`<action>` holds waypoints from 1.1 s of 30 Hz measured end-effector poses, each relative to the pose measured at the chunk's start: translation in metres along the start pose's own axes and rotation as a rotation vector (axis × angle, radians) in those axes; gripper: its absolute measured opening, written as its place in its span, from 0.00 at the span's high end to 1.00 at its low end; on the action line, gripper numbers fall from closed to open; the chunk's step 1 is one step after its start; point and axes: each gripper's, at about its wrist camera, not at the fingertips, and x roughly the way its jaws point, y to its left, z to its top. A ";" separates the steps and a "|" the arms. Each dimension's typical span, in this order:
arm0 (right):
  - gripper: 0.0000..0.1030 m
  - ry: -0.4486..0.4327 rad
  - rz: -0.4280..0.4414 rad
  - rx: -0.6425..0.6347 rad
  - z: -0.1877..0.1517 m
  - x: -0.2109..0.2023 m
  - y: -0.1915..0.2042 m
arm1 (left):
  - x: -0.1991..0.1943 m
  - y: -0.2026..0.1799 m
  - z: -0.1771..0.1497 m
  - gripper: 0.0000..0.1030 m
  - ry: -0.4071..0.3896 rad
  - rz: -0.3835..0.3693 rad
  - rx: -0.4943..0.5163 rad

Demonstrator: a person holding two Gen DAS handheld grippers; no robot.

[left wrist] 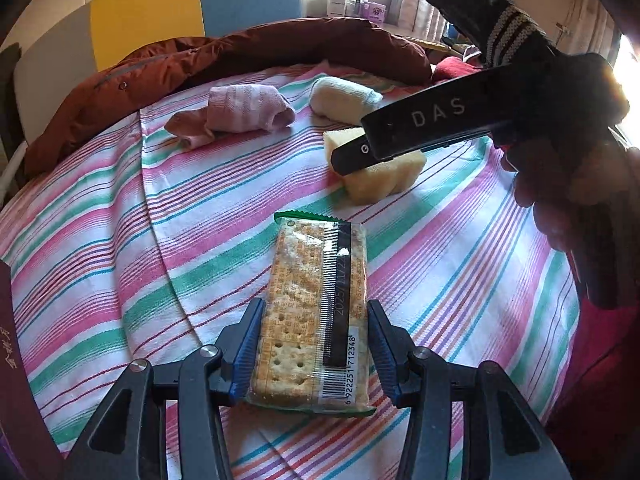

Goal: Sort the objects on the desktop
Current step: 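Grasp the cracker packet with the left tool while the right tool holds the sponge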

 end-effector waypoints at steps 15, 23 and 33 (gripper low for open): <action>0.41 -0.004 -0.055 -0.098 -0.006 0.007 0.020 | -0.059 0.032 -0.014 0.53 -0.085 0.023 -0.103; 0.41 -0.043 -0.068 -0.114 -0.007 0.002 0.027 | -0.104 0.067 -0.029 0.53 -0.179 0.120 -0.190; 0.41 -0.079 -0.031 -0.066 -0.004 -0.010 0.027 | -0.144 0.106 -0.058 0.53 -0.214 0.244 -0.271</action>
